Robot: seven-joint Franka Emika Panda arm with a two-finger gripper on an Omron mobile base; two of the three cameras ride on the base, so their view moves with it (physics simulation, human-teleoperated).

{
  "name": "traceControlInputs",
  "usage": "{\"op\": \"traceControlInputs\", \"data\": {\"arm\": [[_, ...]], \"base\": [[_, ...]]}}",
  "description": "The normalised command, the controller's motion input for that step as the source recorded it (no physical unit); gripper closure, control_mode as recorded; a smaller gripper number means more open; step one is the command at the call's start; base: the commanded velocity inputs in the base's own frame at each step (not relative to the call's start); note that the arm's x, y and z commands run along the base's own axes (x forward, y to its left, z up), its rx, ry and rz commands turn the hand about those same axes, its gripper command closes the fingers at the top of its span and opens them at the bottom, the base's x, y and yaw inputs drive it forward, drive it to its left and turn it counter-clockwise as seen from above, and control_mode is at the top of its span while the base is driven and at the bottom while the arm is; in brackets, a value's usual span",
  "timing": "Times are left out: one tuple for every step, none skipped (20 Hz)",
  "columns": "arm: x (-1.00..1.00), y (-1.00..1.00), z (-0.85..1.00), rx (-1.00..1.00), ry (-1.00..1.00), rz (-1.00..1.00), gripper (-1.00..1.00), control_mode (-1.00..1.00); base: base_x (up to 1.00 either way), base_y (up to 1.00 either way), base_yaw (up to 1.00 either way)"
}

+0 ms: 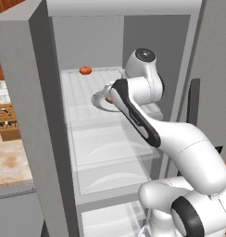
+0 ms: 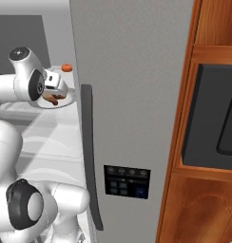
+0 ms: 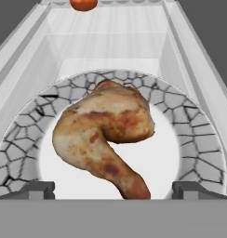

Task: Retrieve the chicken drumstick from the fridge and place it on the saucepan with marinade on the stove.

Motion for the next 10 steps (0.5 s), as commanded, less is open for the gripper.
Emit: {"op": "traceControlInputs", "data": {"arm": [[0.22,0.00,0.00,0.00,0.00,0.00,-1.00,-1.00],[0.26,0.00,0.00,0.00,0.00,0.00,-1.00,-1.00],[0.27,0.00,0.00,0.00,0.00,0.00,-1.00,-1.00],[0.26,0.00,0.00,0.00,0.00,0.00,-1.00,-1.00],[0.24,0.00,0.00,0.00,0.00,0.00,-1.00,-1.00],[0.19,0.00,0.00,0.00,0.00,0.00,-1.00,-1.00],[0.16,0.00,0.00,0.00,0.00,0.00,-1.00,-1.00],[0.09,0.00,0.00,0.00,0.00,0.00,-1.00,-1.00],[0.00,0.00,-0.02,0.00,0.00,0.00,-1.00,-1.00],[0.00,0.01,-0.03,0.00,0.00,0.00,-1.00,-1.00]], "base": [[0.00,0.00,0.00],[0.00,0.00,0.00],[0.00,0.00,0.00],[0.00,0.00,0.00],[0.00,0.00,0.00],[0.00,0.00,0.00],[0.00,0.00,0.00],[0.00,0.00,0.00],[0.00,0.00,0.00],[0.00,0.00,0.00]]}}
